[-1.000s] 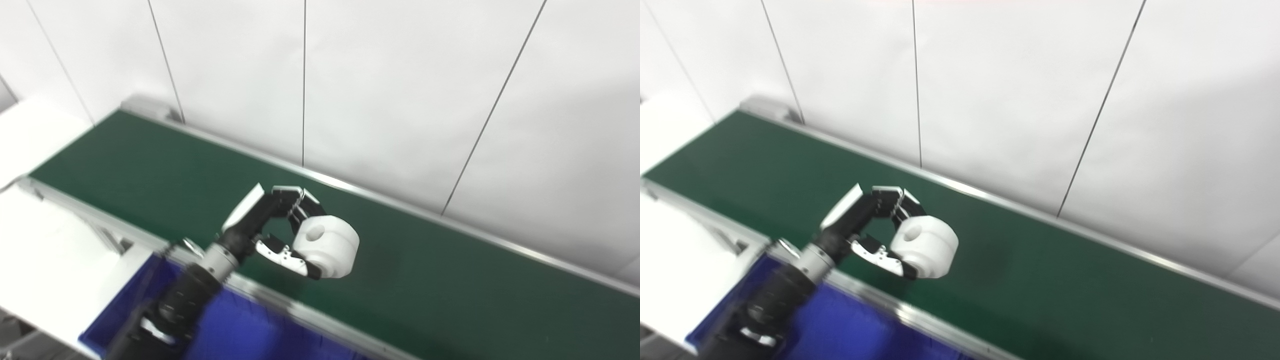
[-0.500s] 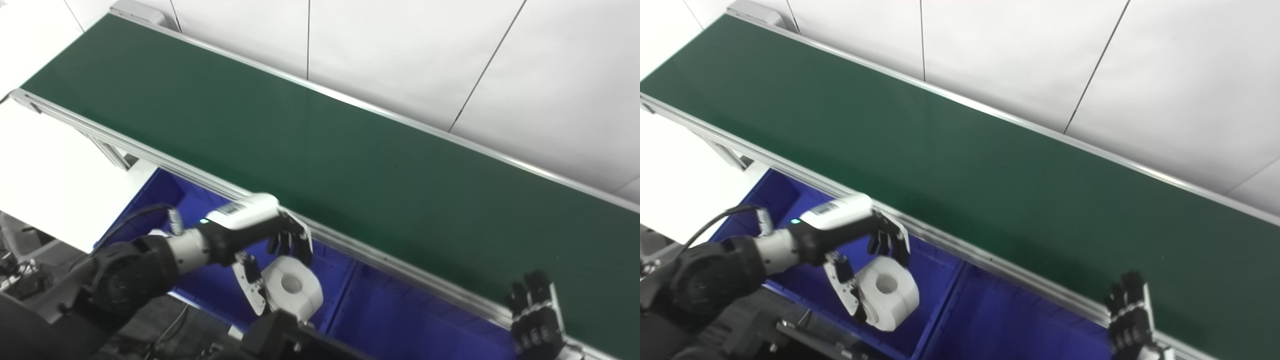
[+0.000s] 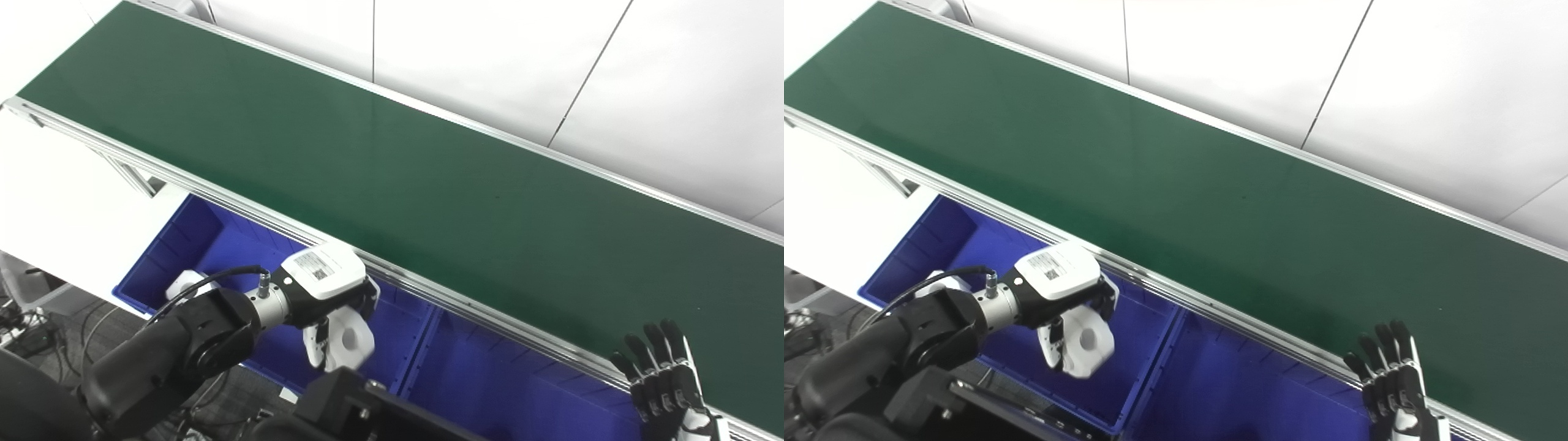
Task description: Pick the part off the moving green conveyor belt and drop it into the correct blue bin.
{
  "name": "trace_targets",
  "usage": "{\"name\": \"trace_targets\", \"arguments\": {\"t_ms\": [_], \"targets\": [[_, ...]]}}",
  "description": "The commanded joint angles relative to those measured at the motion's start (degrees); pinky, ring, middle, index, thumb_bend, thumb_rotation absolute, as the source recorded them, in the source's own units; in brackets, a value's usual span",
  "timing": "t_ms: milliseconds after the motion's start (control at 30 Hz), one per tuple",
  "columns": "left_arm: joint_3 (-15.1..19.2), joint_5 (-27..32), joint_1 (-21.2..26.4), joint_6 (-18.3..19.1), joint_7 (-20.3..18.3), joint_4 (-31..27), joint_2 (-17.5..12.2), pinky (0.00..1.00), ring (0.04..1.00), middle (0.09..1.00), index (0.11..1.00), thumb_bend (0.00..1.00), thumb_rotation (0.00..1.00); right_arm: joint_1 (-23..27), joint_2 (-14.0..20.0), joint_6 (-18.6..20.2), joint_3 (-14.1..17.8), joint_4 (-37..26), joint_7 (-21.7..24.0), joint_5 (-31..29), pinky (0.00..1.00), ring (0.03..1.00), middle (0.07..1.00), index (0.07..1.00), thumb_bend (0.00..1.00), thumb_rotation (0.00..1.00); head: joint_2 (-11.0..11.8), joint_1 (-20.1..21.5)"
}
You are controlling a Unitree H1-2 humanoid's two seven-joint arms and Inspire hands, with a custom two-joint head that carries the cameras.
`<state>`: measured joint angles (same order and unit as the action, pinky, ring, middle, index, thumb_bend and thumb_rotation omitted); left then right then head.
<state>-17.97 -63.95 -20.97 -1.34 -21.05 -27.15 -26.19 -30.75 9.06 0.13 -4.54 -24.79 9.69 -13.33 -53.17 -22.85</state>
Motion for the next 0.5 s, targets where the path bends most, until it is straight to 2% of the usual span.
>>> {"name": "trace_targets", "arguments": {"t_ms": [0,67,167,400,467], "targets": [[1.1,-1.8,-0.8,0.7,0.3,-2.8,0.5,0.48,0.536,0.593,0.499,0.51,0.06,-0.4,-0.1,0.4,0.2,-2.6,0.2,-1.0,0.84,0.919,0.947,0.963,0.79,0.86,0.0,0.0],[1.8,-2.2,-1.3,1.0,-1.3,-4.3,1.1,0.50,0.554,0.618,0.499,0.51,0.08,-0.5,0.0,0.7,0.3,-2.8,0.2,-1.4,0.84,0.917,0.947,0.963,0.79,0.86,-0.2,-0.2],[2.7,-1.0,-2.2,0.4,-1.3,-5.7,1.8,0.55,0.583,0.625,0.498,0.52,0.08,-0.5,0.1,1.0,0.5,-3.0,0.1,-1.9,0.84,0.908,0.941,0.958,0.79,0.85,-0.2,-0.2],[5.1,7.6,-5.1,0.8,-2.4,-10.5,3.9,0.56,0.574,0.615,0.499,0.51,0.09,-0.1,0.7,1.4,0.8,-2.9,0.2,-1.8,0.84,0.912,0.940,0.955,0.79,0.86,-0.3,-0.6],[5.6,11.7,-6.2,1.3,-3.3,-12.3,4.3,0.57,0.590,0.618,0.625,0.74,0.35,0.1,0.9,1.7,0.9,-2.9,0.2,-2.0,0.83,0.911,0.940,0.953,0.78,0.86,-0.5,-0.6]]}}
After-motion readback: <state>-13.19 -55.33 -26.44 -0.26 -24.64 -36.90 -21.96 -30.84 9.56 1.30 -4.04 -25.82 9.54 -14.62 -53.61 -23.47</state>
